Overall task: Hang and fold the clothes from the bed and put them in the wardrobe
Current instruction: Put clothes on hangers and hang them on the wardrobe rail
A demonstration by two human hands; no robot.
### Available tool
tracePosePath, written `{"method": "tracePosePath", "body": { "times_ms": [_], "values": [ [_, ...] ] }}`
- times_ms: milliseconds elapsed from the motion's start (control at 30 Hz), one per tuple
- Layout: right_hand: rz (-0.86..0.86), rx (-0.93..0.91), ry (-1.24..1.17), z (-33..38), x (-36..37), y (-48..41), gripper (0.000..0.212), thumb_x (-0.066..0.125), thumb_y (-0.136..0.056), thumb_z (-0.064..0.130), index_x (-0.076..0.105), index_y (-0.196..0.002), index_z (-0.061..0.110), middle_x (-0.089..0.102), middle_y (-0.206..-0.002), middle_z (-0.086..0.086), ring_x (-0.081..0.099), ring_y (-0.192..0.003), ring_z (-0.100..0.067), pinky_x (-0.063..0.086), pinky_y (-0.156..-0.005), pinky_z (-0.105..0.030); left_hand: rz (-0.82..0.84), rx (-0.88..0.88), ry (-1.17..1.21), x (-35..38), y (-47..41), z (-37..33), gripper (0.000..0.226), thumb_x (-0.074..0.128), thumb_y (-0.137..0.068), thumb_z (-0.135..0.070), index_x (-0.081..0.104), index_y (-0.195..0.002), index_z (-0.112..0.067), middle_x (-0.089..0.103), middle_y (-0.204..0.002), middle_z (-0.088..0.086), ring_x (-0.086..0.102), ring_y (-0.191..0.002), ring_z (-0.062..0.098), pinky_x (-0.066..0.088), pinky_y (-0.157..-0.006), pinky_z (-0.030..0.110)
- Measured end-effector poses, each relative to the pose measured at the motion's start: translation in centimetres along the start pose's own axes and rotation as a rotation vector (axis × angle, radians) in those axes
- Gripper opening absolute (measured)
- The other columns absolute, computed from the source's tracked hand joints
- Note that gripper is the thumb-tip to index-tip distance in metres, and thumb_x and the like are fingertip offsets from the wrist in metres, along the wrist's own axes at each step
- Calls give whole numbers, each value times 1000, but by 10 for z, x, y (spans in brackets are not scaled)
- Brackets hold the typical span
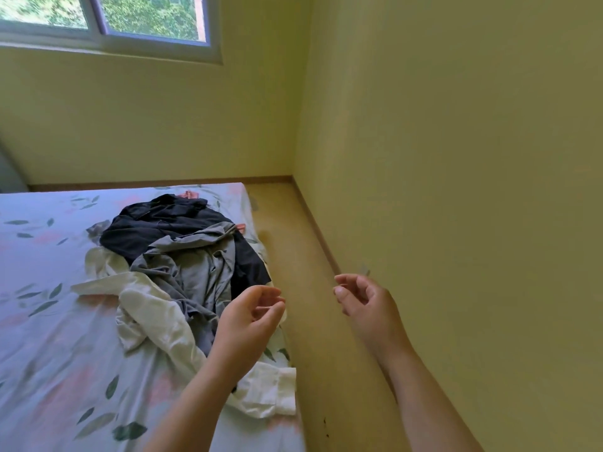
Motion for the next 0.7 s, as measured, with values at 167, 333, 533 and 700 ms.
{"method": "tracePosePath", "body": {
  "times_ms": [167, 333, 533, 700],
  "values": [
    [9, -8, -15, -6, -21, -3, 15, 63, -93, 20, 67, -105, 29, 70, -94, 11, 65, -86, 3, 51, -74, -17, 34, -1, 10, 25, 6, -2, 17, 67, -89, -15, 67, -105, -21, 72, -94, -3, 68, -85, 3, 56, -73, 22],
    [91, -6, -43, -15, -41, -33, 16, 62, -94, 22, 67, -107, 30, 70, -97, 11, 65, -90, 1, 53, -81, -22, -59, -24, -10, 45, -4, -7, 16, 67, -90, -16, 65, -103, -25, 72, -95, -6, 68, -85, 3, 55, -73, 20],
    [163, -19, -55, -48, -106, -88, 15, 62, -93, 17, 67, -103, 27, 71, -95, 7, 67, -90, -8, 55, -79, -23, -149, -83, 0, 125, -26, -23, 17, 65, -90, -14, 66, -106, -19, 71, -97, -4, 68, -90, 10, 57, -79, 27],
    [224, -12, -63, -68, -171, -138, 14, 61, -94, 13, 67, -104, 22, 71, -96, -1, 67, -91, -18, 57, -84, -31, -205, -118, 0, 196, -51, -49, 17, 65, -90, -15, 66, -106, -21, 71, -97, -5, 68, -89, 10, 57, -82, 31]
  ]
}}
Point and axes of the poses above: each hand's wrist, its own y-axis away from the middle knuckle, its own x-axis out of the palm, z = x × y, the point moved 5 cm from there along -y, towards the middle knuckle
